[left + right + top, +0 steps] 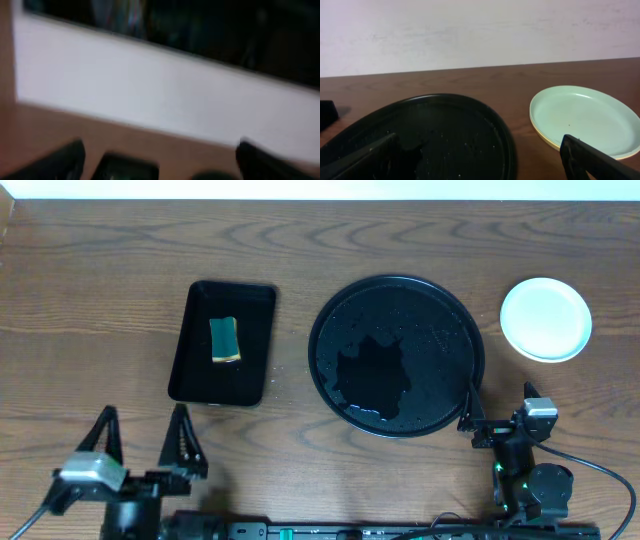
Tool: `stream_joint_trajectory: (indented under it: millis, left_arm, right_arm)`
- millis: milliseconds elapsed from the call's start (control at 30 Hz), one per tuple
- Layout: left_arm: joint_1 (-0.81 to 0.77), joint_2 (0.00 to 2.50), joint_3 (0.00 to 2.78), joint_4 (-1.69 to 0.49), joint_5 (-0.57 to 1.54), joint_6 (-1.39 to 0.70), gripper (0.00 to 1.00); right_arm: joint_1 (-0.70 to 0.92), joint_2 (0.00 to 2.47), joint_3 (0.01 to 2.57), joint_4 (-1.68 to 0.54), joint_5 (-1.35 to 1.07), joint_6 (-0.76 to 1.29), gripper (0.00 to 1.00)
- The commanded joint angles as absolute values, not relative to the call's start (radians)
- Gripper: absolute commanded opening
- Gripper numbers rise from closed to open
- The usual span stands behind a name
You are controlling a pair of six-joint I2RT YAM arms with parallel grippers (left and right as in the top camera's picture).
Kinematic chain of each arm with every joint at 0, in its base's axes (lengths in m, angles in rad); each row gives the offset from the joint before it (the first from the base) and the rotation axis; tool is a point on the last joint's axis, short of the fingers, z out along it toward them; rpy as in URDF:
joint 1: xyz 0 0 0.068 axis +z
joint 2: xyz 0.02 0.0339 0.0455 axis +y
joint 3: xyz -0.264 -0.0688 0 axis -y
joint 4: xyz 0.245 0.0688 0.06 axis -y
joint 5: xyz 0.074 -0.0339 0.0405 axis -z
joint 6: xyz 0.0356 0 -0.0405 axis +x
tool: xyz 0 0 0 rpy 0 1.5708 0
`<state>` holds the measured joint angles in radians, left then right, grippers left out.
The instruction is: Clean dirty plates on tray and stack at the side
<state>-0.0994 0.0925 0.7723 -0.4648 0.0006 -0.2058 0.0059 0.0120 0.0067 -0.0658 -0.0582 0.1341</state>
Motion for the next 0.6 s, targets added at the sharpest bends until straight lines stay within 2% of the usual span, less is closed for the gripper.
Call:
stream_joint_trajectory:
  millis: [0, 100, 233, 567]
  left_arm:
    - [-0.097, 0.035, 0.596, -0.204, 0.044, -0.204, 0.96]
    - [-0.097, 0.017, 0.436, 0.07, 0.087, -0.208, 0.96]
    - [-0.097, 0.001, 0.293, 0.236, 0.097, -0.223, 0.96]
    - [-0.095, 0.002, 0.132, 0.257, 0.085, -0.222, 0.96]
  right_arm:
    - [0.014, 0.005, 0.006, -0.071, -0.057, 0.149, 0.99]
    - [0.014, 0.005, 0.006, -0.071, -0.057, 0.149, 0.99]
    - [0.014, 0.005, 0.006, -0.071, -0.057, 0.149, 0.99]
    - [0.014, 0.005, 0.006, -0.071, -0.057, 0.149, 0.99]
